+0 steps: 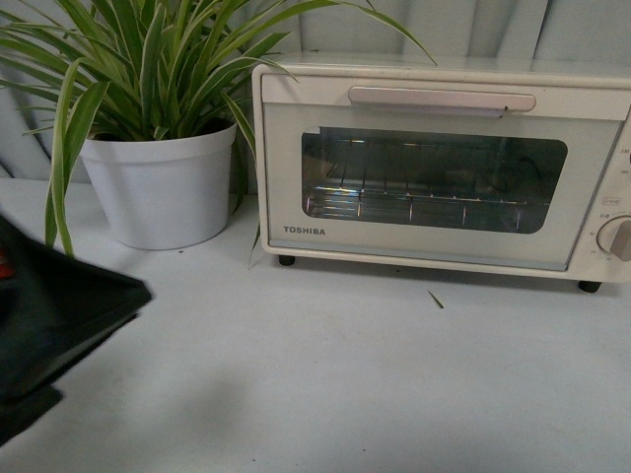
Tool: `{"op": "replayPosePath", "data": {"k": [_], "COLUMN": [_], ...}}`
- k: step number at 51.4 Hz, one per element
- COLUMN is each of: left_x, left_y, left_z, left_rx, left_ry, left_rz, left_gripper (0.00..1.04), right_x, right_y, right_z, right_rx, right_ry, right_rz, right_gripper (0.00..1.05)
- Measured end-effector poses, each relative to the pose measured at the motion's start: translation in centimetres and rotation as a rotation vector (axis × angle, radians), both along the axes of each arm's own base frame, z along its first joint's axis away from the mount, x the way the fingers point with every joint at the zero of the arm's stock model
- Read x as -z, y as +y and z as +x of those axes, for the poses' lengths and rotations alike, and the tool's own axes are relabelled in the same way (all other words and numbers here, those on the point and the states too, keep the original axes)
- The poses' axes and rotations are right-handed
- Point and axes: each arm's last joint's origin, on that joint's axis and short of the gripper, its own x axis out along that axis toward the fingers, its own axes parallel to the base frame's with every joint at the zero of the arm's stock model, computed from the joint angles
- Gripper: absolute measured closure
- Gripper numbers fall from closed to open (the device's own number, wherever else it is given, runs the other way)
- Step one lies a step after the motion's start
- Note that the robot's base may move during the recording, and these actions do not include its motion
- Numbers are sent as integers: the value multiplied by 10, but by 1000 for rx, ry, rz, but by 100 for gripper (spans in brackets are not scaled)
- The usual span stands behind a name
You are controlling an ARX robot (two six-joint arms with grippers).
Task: Open oven
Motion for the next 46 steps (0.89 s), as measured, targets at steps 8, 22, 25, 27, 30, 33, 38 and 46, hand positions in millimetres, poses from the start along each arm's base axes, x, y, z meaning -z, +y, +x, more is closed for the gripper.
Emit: {"op": "replayPosePath", "data": {"k": [8, 22, 25, 27, 30, 33, 38, 46], "left_x": [6, 15, 16, 16, 17, 19, 25, 28], "left_y": [-27, -62, -66, -69, -73, -76, -84, -91], "left_z": [31, 69, 74, 76, 80, 84, 89, 96], "left_rx": [26, 49, 53, 55, 60, 59, 60, 56], "left_ry": [60, 133, 138, 139, 143, 151, 176, 191], "left_rz": [-42, -78, -85, -89, -96, -102, -116, -131], "left_gripper": [6, 6, 6, 6, 6, 6, 6, 6], "right_x": [0, 0, 0, 0, 0, 0, 0, 0], "right_y": [0, 0, 0, 0, 0, 0, 0, 0], "right_z": [0, 0, 0, 0, 0, 0, 0, 0], "right_rx": [0, 0, 0, 0, 0, 0, 0, 0], "right_ry": [0, 0, 0, 0, 0, 0, 0, 0], "right_rz": [0, 0, 0, 0, 0, 0, 0, 0], "right_gripper": [9, 9, 9, 9, 9, 9, 9, 9]}}
